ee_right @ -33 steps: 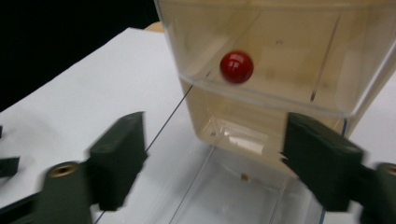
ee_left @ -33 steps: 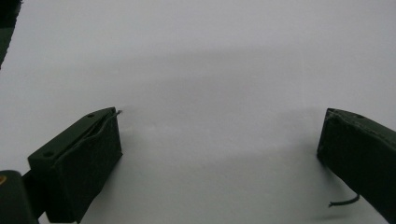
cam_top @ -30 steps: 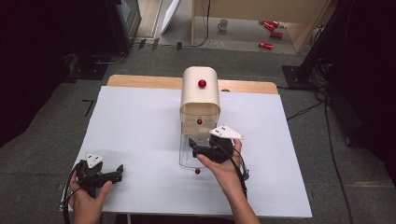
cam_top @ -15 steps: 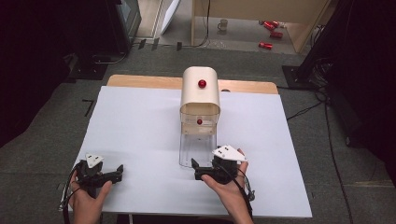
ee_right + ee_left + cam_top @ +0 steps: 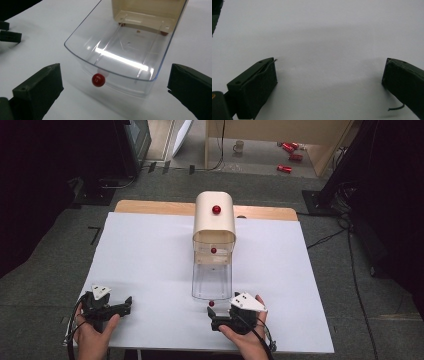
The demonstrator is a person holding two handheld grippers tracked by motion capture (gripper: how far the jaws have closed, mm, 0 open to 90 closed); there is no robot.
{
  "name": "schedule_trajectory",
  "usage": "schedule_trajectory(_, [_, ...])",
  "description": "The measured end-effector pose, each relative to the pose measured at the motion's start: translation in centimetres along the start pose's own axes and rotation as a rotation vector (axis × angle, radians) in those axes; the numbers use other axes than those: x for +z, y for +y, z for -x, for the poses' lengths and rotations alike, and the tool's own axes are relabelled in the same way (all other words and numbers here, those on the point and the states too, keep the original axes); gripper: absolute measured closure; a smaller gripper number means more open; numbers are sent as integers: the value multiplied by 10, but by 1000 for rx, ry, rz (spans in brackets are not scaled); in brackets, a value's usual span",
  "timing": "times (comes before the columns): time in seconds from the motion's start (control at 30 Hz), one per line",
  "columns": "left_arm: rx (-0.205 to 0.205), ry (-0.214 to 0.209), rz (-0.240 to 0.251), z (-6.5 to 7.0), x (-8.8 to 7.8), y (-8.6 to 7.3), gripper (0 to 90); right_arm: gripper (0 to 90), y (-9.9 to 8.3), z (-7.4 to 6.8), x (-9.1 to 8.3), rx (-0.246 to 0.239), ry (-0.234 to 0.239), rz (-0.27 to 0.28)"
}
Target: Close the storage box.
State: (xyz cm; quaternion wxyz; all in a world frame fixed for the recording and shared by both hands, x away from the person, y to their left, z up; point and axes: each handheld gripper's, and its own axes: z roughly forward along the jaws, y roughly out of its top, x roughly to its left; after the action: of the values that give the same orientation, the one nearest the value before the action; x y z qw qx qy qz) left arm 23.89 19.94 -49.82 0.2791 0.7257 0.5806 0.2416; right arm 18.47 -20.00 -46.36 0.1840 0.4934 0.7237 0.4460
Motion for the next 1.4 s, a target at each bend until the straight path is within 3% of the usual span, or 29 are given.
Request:
schedule_trajectory(0.43, [0,0,1,0,0,0,0,15,-18,-14,15,-10,19,-65])
schedule_trajectory(0.5, [0,1,1,0,0,0,0,119,-23,-15,21,-3,21,-73])
schedule_trajectory(0.53, [0,0,1,0,0,0,0,119,-23,-15,21,-3,21,-73])
schedule_trajectory(0.63, [0,1,1,0,0,0,0,318,-24,-16,22,-9,30,-46])
schedule_trajectory(0.8, [1,1,2,0,0,0,0,445,-26,-15,27,-1,23,-44])
schedule_trajectory(0.9, [0,0,2,0,0,0,0,560,-26,-11,31,33,14,-50])
schedule_trajectory(1.07, [0,1,3,0,0,0,0,621,-25,-11,35,50,-5,-61])
schedule_trajectory(1.1, [0,1,2,0,0,0,0,655,-25,-11,36,75,-4,-63])
schedule_trajectory(1.27, [0,1,3,0,0,0,0,735,-24,-12,36,81,-18,-48])
schedule_trajectory(1.4, [0,1,2,0,0,0,0,746,-22,-12,36,86,-23,-46])
